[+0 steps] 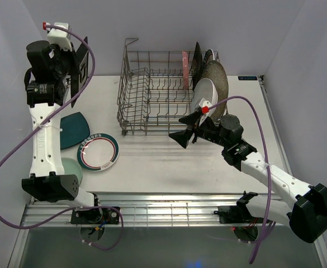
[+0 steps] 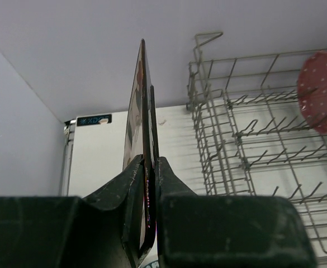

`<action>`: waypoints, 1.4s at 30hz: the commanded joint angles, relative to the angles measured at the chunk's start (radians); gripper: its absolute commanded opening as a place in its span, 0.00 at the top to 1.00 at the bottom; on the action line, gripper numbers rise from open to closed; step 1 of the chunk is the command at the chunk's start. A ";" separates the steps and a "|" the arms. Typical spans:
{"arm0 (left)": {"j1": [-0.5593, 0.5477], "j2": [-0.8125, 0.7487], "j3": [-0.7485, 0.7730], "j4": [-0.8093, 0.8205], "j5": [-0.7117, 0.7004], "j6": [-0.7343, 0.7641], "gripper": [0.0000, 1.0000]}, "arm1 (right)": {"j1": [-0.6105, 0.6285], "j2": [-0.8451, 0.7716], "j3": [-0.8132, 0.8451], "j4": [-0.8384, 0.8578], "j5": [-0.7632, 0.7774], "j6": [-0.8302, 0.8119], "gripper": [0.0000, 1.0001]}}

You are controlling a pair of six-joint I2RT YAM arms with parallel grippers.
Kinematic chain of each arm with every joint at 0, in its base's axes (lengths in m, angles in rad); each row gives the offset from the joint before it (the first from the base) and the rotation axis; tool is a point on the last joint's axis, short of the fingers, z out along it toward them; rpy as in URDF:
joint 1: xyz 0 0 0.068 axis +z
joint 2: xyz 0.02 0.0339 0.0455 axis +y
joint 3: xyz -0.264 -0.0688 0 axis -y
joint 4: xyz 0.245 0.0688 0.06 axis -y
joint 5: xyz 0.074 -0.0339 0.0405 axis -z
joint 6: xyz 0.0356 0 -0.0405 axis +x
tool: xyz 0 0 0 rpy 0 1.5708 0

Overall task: Load the plates into the dish rack
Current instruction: Pick up the plate at the center of the board, then insert the plate into the dish rack.

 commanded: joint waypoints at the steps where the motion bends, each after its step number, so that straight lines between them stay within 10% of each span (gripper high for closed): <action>1: -0.062 -0.019 0.153 0.146 0.028 -0.030 1.00 | 0.003 -0.031 -0.006 0.047 0.024 0.005 0.10; 42: -0.555 0.304 0.504 0.338 -0.260 -0.055 1.00 | 0.003 -0.134 -0.094 0.136 0.242 0.130 0.10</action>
